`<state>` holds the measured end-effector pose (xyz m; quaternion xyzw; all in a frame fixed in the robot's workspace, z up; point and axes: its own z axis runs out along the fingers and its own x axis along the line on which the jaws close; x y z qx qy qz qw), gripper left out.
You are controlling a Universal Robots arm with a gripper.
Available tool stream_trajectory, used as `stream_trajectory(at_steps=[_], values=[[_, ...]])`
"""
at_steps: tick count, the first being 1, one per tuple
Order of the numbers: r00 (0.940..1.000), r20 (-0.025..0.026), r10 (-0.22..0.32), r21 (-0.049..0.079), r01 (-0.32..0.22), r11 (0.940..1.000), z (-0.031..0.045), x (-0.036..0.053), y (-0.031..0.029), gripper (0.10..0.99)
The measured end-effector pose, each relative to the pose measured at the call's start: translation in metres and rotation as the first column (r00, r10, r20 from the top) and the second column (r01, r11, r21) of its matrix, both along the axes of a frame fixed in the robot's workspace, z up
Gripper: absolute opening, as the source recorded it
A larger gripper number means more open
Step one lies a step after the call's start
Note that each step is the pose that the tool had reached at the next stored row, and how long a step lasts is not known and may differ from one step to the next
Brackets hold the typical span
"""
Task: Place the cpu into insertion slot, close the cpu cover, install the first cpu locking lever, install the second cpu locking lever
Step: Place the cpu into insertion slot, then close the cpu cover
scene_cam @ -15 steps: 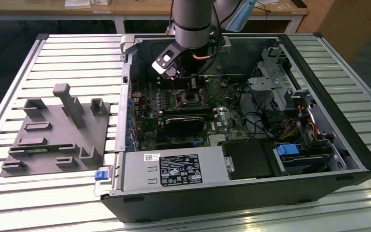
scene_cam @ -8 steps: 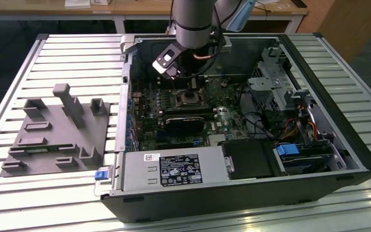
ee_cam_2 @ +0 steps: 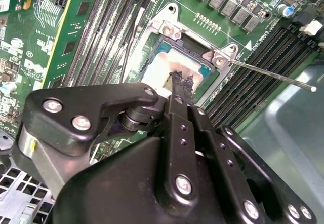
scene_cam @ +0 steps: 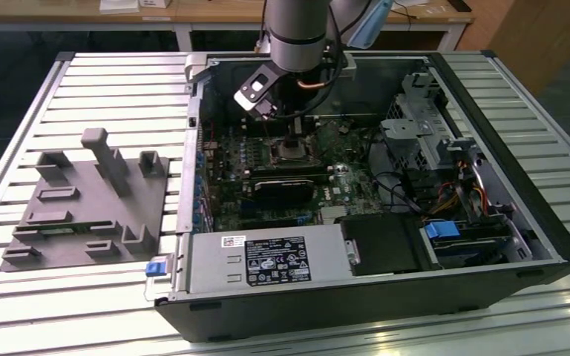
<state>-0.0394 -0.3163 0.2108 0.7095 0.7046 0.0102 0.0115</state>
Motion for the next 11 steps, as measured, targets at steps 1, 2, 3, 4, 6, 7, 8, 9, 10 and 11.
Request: stream_trajectory(at_steps=[1,2,3,4,6,7,8,9,10,11], values=[[1.0,-0.0001,0.0,0.0,0.0,1.0,0.0005,0.0,0.0,0.118],[1.0,-0.0002,0.0,0.0,0.0,1.0,0.001,0.0,0.0,0.118],[1.0,-0.0002,0.0,0.0,0.0,1.0,0.0015,0.0,0.0,0.118],[1.0,-0.0003,0.0,0.0,0.0,1.0,0.0021,0.0,0.0,0.118],[1.0,-0.0004,0.0,0.0,0.0,1.0,0.0036,0.0,0.0,0.118],[1.0,-0.0006,0.0,0.0,0.0,1.0,0.0046,0.0001,0.0,0.118],[1.0,-0.001,0.0,0.0,0.0,1.0,0.0105,0.0001,0.0,0.118],[1.0,-0.0013,0.0,0.0,0.0,1.0,0.0125,0.0002,0.0,0.118],[1.0,-0.0015,0.0,0.0,0.0,1.0,0.0145,0.0003,0.0,0.118],[1.0,-0.0016,0.0,0.0,0.0,1.0,0.0165,0.0003,0.0,0.118]])
